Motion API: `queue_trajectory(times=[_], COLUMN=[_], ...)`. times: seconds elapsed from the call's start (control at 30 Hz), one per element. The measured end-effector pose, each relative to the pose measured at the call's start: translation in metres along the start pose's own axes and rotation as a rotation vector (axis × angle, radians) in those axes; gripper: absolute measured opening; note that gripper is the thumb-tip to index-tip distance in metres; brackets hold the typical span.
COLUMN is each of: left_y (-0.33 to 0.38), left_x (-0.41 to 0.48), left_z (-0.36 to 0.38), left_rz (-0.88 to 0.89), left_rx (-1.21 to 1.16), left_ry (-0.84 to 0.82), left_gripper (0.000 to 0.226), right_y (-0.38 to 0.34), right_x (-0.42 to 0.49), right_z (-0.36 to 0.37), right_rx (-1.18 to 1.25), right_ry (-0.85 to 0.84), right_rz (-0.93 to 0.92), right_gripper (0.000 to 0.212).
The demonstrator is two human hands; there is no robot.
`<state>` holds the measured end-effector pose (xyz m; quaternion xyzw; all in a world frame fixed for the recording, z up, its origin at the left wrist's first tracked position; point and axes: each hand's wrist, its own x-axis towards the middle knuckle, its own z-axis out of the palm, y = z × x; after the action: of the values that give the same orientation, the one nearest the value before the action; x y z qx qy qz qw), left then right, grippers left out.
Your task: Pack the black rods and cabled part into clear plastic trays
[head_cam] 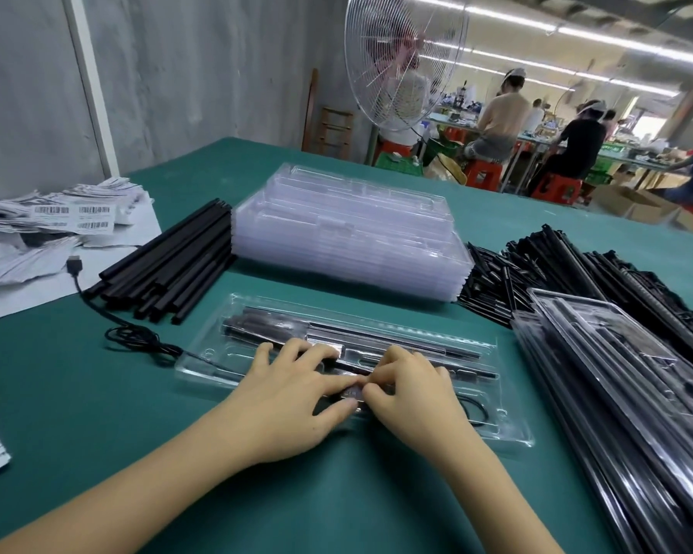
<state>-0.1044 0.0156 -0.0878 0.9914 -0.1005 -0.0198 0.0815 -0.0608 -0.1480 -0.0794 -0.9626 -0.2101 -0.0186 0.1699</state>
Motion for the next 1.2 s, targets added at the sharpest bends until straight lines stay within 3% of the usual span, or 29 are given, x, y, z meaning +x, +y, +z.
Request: queue_trajectory(times=[0.27, 0.63, 0.9, 0.97, 1.07, 1.13, 1.2], left_y=[-0.016, -0.016, -0.013, -0.009, -0.002, 0.0, 0.0], left_x=[0.005, 0.003, 0.01, 0.014, 0.019, 0.022, 0.023], left_z=[-0.008, -0.01, -0.018, -0.018, -0.012, -0.01, -0.01], left_rz=[0.069, 0.094, 0.15, 0.187, 0.234, 0.245, 0.234], left_rx=[0.007, -0.003, -0.038, -0.043, -0.01, 0.001, -0.018], left_ry=[0.013, 0.04, 0.163, 0.168, 0.143, 0.132, 0.115], left_gripper=[0.049, 0.052, 0.034, 0.032, 0.033, 0.034, 0.036], right_y=[0.013, 0.015, 0.012, 0.014, 0.033, 0.052, 0.064], right_x=[0.004, -0.001, -0.002, -0.001, -0.003, -0.011, -0.02], right_z=[-0.012, -0.014, -0.014, -0.018, -0.037, -0.053, -0.066], right_rx=[0.305, 0.32, 0.246, 0.166, 0.038, -0.041, -0.034], right_ry=[0.067, 0.188, 0.189, 0.239, 0.324, 0.205, 0.053], right_rz=[-0.012, -0.119, -0.138, -0.061, 0.284, 0.529, 0.63], right_gripper=[0.024, 0.022, 0.023, 0.022, 0.019, 0.019, 0.023])
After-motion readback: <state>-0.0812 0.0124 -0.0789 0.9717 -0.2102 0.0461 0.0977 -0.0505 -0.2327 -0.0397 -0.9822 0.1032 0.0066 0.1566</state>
